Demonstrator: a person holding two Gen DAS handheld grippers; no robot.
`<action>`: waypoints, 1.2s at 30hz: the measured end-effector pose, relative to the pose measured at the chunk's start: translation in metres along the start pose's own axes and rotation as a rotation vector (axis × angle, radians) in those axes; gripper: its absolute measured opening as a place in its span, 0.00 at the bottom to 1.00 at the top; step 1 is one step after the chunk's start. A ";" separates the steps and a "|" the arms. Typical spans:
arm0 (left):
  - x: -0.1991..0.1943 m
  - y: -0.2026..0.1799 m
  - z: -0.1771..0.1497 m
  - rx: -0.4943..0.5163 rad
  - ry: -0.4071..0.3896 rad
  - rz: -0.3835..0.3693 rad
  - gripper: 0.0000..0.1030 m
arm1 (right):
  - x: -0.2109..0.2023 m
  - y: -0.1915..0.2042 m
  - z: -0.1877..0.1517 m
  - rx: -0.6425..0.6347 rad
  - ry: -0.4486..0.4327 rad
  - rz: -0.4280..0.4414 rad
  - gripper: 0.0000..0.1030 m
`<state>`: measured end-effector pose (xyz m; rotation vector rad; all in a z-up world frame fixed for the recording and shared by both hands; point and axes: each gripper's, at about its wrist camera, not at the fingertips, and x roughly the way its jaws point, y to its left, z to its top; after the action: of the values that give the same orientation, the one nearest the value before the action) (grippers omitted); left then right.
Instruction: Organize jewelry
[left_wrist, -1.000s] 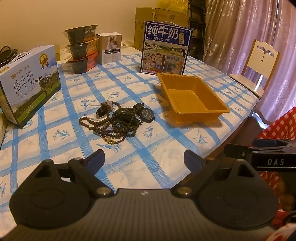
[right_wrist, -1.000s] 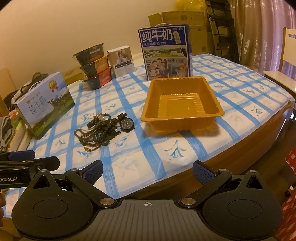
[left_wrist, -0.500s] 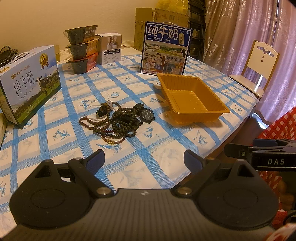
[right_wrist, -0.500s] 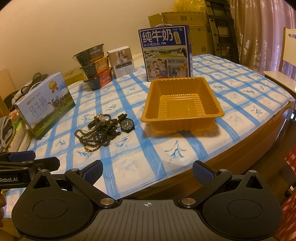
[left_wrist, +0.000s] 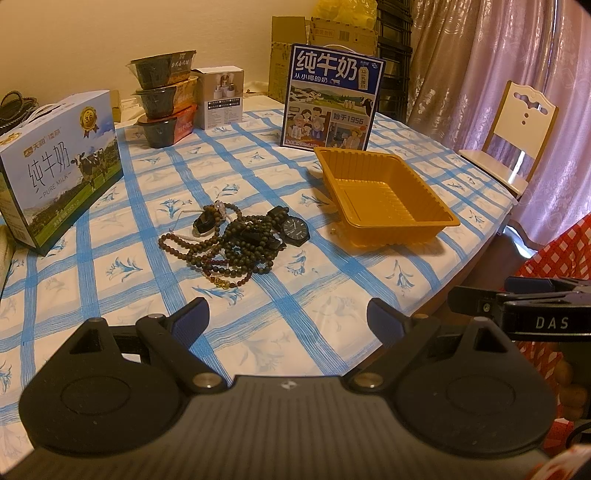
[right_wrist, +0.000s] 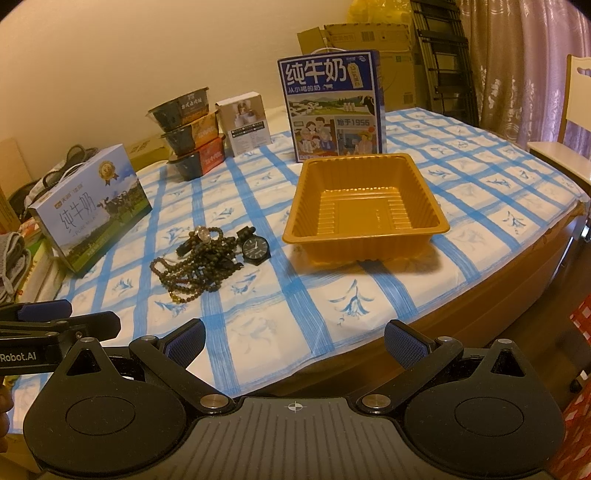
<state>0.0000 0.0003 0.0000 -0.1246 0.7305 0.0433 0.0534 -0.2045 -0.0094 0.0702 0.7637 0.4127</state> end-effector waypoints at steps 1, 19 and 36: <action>0.000 0.000 0.000 0.000 0.000 0.000 0.89 | 0.000 0.000 0.000 0.000 0.000 -0.001 1.00; 0.000 0.000 0.000 0.000 -0.002 -0.001 0.89 | -0.002 0.000 0.002 0.000 -0.003 0.002 1.00; 0.000 0.000 0.000 -0.001 -0.003 0.000 0.89 | -0.001 0.003 0.002 0.001 -0.005 0.003 1.00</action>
<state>-0.0001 0.0003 0.0001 -0.1252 0.7275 0.0432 0.0530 -0.2021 -0.0062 0.0729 0.7588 0.4150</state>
